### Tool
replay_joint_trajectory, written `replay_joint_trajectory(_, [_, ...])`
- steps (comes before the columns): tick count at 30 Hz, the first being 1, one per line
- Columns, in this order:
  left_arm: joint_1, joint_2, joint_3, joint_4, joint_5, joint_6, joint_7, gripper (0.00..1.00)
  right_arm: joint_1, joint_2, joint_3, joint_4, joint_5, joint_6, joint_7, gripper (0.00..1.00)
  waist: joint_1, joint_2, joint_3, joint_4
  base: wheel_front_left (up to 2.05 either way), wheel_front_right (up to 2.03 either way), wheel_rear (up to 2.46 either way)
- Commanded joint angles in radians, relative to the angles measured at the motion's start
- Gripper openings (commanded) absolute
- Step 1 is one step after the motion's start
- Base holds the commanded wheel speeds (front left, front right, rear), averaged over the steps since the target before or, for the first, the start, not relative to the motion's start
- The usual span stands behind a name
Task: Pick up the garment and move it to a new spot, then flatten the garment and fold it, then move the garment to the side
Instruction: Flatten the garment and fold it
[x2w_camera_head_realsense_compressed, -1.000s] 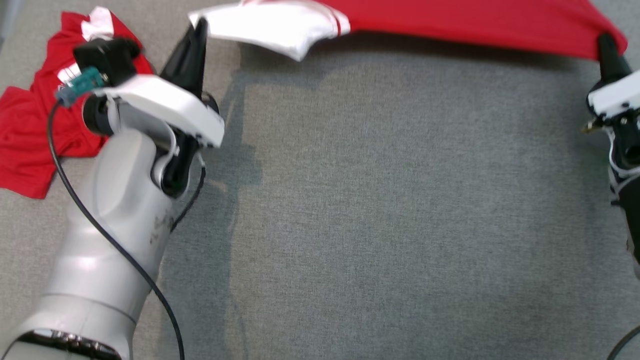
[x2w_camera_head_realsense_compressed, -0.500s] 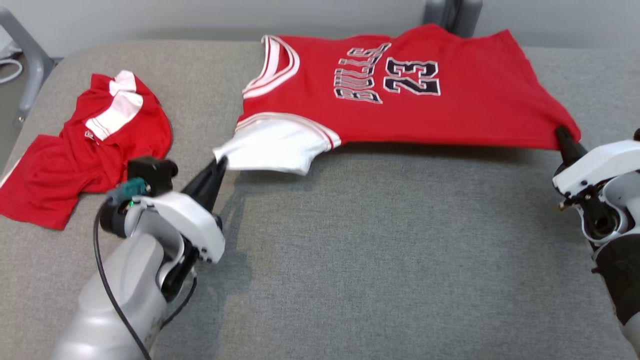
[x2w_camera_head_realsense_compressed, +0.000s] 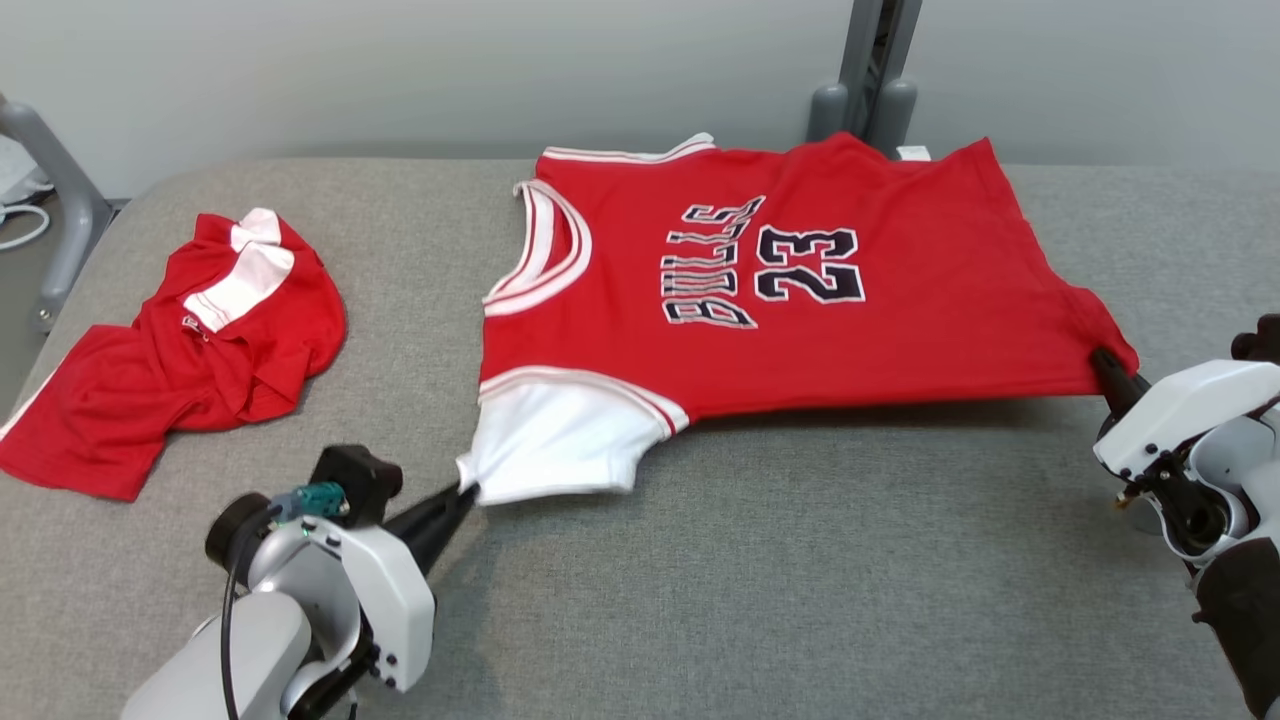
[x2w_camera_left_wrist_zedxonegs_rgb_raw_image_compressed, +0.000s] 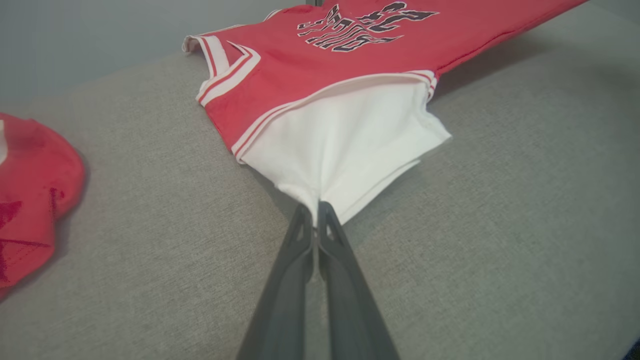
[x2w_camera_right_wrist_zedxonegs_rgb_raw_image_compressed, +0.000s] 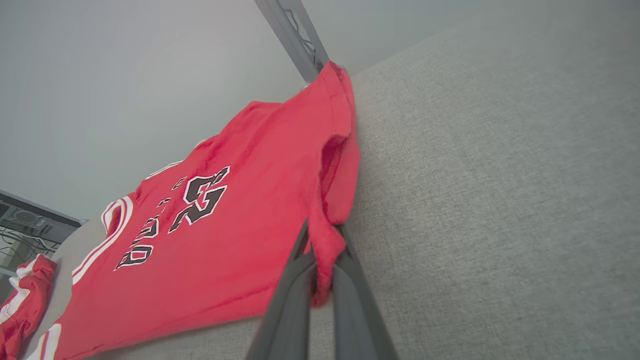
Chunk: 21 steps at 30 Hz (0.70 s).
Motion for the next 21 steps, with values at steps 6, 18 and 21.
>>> replay_joint_trajectory(6, [0.065, 0.087, -0.016, -0.137, -0.06, 0.0, 0.084, 0.0, 0.038, -0.032, 0.031, -0.011, 0.025, -0.001, 0.046, 0.0, 0.0, 0.0, -0.023, -0.019, 0.0, 0.0, 0.0])
replay_joint_trajectory(18, [0.132, 0.24, -0.111, -0.389, -0.201, -0.001, 0.195, 0.0, 0.11, -0.078, 0.08, -0.072, 0.114, -0.001, 0.221, 0.0, 0.0, 0.0, -0.059, -0.055, 0.0, 0.0, 0.0])
replay_joint_trajectory(21, [0.14, 0.273, -0.141, -0.441, -0.237, -0.001, 0.219, 0.0, 0.135, -0.096, 0.077, -0.102, 0.157, -0.001, 0.289, 0.0, 0.0, 0.0, -0.068, -0.06, 0.0, 0.0, 0.0])
